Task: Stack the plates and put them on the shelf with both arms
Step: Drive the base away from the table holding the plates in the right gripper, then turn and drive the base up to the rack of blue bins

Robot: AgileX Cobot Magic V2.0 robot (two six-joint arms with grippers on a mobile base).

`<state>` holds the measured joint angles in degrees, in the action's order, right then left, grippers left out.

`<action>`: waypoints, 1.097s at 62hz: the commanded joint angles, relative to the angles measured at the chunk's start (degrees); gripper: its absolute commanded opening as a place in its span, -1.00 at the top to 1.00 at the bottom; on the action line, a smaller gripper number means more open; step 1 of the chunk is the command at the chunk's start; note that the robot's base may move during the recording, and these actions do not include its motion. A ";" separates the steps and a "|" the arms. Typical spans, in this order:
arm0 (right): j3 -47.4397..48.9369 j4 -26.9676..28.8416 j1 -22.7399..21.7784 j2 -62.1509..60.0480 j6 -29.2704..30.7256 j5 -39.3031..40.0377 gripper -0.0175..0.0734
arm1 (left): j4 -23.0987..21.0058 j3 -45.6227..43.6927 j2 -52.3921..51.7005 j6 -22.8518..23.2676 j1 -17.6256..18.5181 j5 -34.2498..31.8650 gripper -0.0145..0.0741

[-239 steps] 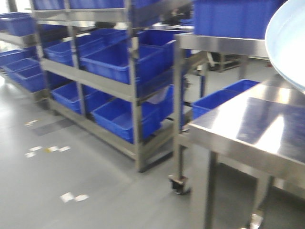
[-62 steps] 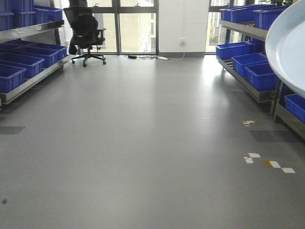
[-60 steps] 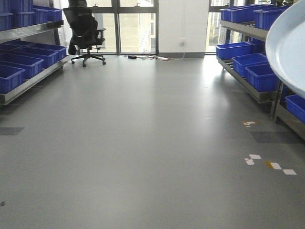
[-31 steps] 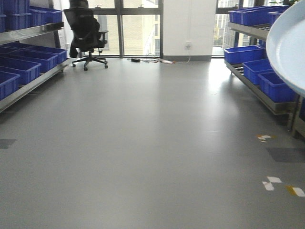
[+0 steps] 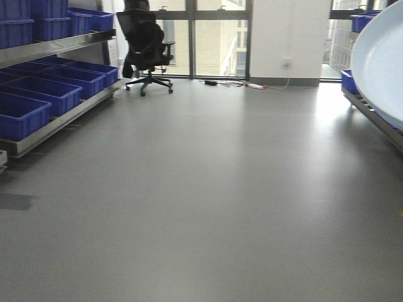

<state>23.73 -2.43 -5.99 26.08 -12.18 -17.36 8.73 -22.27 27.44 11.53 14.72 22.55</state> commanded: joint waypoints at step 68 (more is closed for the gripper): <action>1.90 -0.34 -0.44 0.53 0.16 5.56 0.49 | 0.15 -1.78 0.52 0.55 -0.07 -4.38 0.45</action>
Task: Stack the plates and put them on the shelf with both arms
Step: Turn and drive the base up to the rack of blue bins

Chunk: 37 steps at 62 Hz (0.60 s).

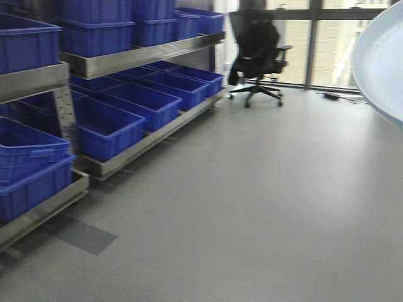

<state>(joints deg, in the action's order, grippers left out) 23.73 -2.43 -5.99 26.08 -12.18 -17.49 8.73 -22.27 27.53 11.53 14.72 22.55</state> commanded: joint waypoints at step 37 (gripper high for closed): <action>1.90 -0.34 -0.44 0.53 0.16 4.91 0.49 | 0.15 -1.78 0.43 0.55 -0.07 -4.38 0.45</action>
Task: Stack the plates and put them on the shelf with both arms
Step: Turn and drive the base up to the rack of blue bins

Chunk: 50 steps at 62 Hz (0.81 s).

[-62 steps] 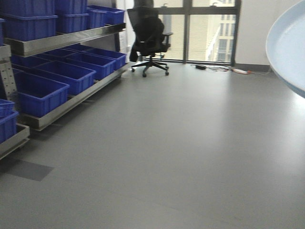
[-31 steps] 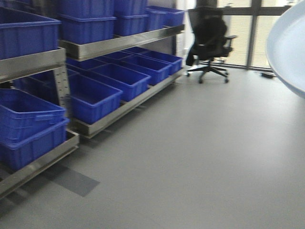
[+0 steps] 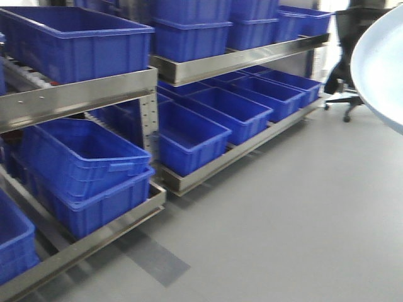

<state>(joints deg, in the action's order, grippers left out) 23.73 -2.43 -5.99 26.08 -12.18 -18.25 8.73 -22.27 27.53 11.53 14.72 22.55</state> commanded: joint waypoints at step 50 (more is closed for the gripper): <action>1.90 -0.34 -0.44 0.59 0.16 5.70 0.49 | 0.15 -1.78 0.43 0.55 -0.07 -4.38 0.45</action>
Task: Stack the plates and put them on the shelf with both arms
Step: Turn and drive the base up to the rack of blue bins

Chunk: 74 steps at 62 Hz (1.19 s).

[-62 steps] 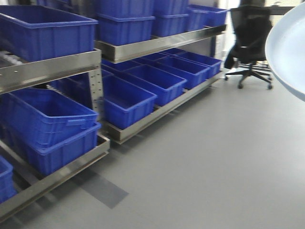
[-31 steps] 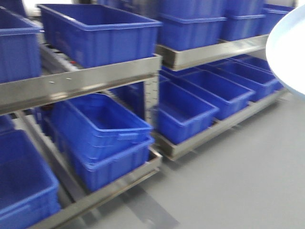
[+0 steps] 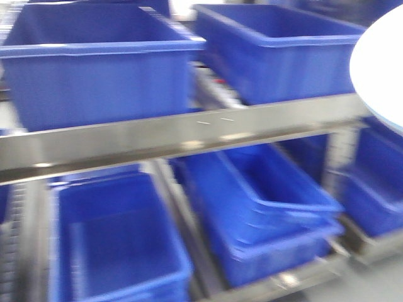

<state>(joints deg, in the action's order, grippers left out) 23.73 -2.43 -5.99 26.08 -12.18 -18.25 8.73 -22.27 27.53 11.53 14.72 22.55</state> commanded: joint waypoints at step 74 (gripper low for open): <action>1.90 -0.34 -0.44 0.57 0.16 5.65 0.49 | 0.15 -1.78 0.43 0.55 -0.07 -4.38 0.45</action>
<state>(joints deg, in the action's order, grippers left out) 23.73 -2.43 -5.99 26.08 -12.18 -18.29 8.73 -22.27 27.53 11.53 14.72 22.55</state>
